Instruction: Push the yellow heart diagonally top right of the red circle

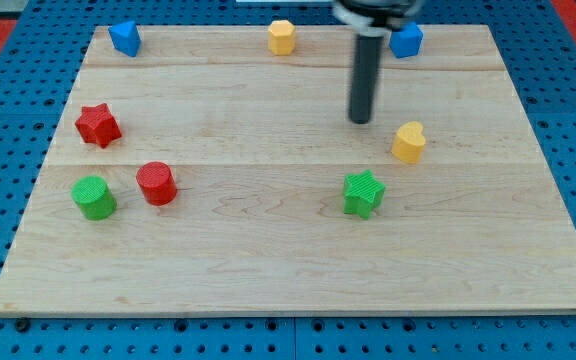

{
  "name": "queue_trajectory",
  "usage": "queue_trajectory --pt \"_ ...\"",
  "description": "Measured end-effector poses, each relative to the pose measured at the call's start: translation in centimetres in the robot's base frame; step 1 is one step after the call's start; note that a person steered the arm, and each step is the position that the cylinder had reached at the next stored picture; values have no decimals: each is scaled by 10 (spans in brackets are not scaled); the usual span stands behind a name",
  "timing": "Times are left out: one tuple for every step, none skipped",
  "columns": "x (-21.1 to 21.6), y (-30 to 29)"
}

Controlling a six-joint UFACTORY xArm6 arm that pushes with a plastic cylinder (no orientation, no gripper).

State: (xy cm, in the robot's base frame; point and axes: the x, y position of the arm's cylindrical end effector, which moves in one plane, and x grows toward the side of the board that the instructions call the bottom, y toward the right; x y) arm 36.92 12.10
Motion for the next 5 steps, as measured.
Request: queue_trajectory --pt "10 78" --pt "46 54" --pt "47 -52" --pt "35 -171" --pt "19 -204"
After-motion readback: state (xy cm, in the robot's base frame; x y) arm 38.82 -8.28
